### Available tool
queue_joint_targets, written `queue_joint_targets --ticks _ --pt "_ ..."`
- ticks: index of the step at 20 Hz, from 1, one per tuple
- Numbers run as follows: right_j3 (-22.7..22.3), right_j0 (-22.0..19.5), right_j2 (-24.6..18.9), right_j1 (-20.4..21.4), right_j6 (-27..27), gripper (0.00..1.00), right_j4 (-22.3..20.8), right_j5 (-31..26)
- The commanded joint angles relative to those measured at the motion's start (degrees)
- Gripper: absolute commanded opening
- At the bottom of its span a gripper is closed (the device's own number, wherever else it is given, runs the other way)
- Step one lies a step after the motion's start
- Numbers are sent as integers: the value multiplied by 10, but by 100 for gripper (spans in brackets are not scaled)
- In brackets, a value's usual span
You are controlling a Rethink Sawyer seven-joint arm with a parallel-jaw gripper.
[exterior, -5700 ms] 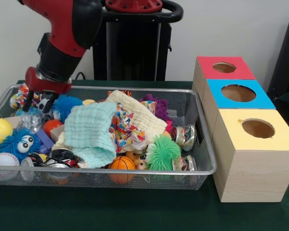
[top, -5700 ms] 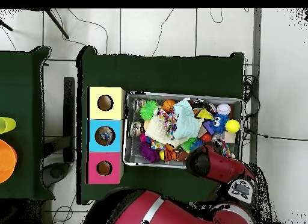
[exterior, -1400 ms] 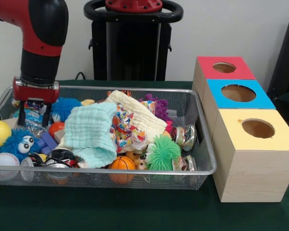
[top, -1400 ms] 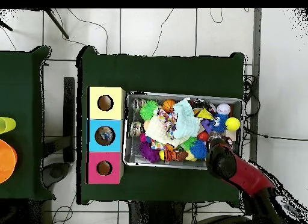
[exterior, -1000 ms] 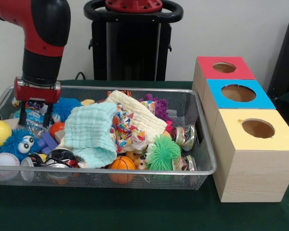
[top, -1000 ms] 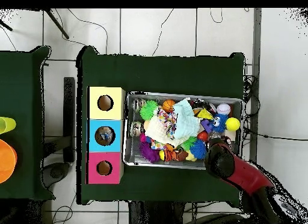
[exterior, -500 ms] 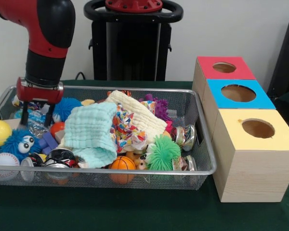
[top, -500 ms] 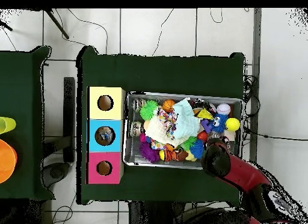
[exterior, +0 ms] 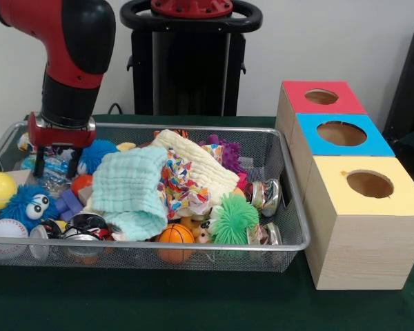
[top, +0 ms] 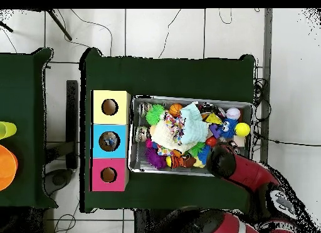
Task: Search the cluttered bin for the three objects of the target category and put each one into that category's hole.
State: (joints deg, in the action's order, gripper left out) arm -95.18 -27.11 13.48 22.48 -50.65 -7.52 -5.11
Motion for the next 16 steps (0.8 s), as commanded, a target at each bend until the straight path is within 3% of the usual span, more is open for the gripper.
queue_joint_targets --ticks 1,7,12,16 --pt "-6 -1 -1 -119 -83 100 -4 -148" --pt "6 5 7 -123 -80 100 -13 -165" --pt "19 8 15 -135 -83 100 -19 -144" --pt "12 14 26 -141 -121 100 -13 -70"
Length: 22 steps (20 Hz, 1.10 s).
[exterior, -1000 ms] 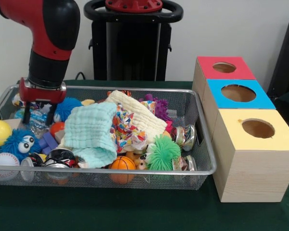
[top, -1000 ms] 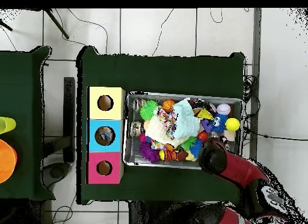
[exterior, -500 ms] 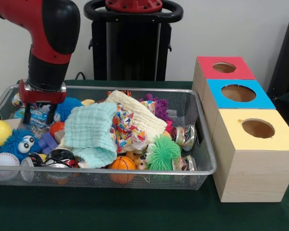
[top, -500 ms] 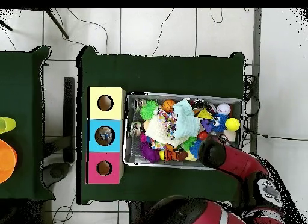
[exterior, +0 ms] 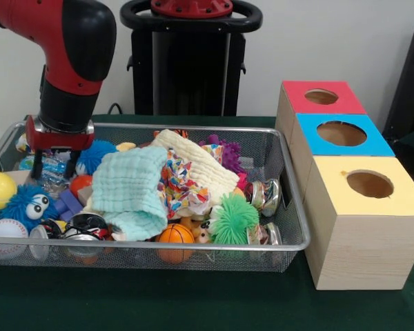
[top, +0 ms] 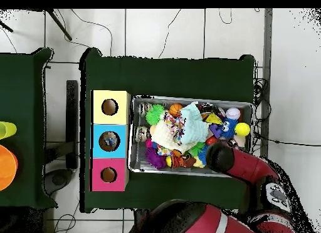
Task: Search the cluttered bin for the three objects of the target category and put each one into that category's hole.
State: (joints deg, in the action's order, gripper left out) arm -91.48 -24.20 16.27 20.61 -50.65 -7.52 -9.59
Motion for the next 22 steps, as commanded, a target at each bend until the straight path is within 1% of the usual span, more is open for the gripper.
queue_joint_targets --ticks 1,2,5,13,16,19,20,22 --pt "-27 -16 -3 -122 -124 100 -14 -8" --pt "-24 -9 5 -126 -128 0 -13 -2" --pt "-23 -1 14 -130 -138 0 -10 10" --pt "-19 4 24 -139 -136 0 -1 11" --pt "-23 5 25 -138 -143 0 0 30" --pt "-34 -8 9 -131 -143 0 -6 59" --pt "-34 -6 11 -131 -144 100 -2 58" --pt "-33 -3 15 -132 -144 100 3 45"
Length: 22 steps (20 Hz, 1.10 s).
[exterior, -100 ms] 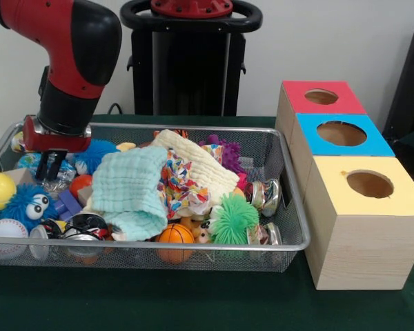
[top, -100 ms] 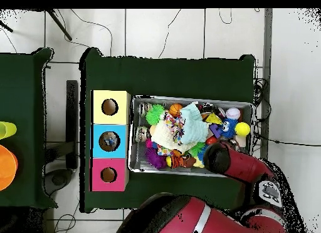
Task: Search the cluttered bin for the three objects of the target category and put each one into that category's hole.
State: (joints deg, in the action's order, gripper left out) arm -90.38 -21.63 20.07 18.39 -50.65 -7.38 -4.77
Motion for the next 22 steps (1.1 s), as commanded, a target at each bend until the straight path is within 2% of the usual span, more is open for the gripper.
queue_joint_targets --ticks 1,10,12,15,18,19,22 --pt "-43 -27 -22 -110 -144 100 4 -9" --pt "-49 -38 -34 -106 -141 100 -1 13" --pt "-65 -72 -71 -92 -127 100 -12 13" --pt "-89 -119 -123 -73 -97 100 -18 -27" --pt "-128 -203 -212 -59 -51 100 -22 -80" --pt "-134 -217 -228 -60 -47 100 -20 -90" --pt "-144 -232 -240 -60 -48 100 -25 -93"
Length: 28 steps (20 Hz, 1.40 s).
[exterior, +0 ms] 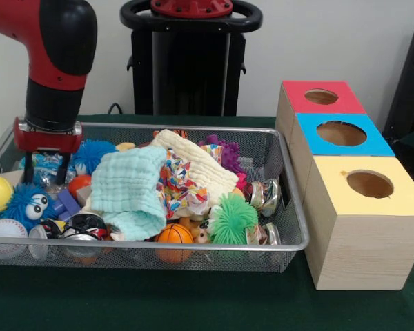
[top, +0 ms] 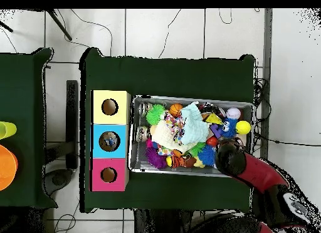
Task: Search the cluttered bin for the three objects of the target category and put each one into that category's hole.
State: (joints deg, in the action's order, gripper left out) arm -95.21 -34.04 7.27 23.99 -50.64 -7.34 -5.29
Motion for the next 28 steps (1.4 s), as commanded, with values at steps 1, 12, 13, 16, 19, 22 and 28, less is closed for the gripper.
queue_joint_targets --ticks 1,12,13,16,19,22,28 --pt "-97 -106 -109 -115 -51 100 -30 -84" --pt "-120 -144 -138 -102 -23 100 -57 -129" --pt "-120 -147 -140 -101 -22 100 -59 -132" --pt "-123 -147 -141 -97 -17 100 -68 -146" --pt "-137 -159 -152 -95 -28 100 -80 -108" --pt "-142 -171 -166 -96 -21 100 -94 -100" --pt "-145 -181 -173 -92 -22 100 -103 -117"
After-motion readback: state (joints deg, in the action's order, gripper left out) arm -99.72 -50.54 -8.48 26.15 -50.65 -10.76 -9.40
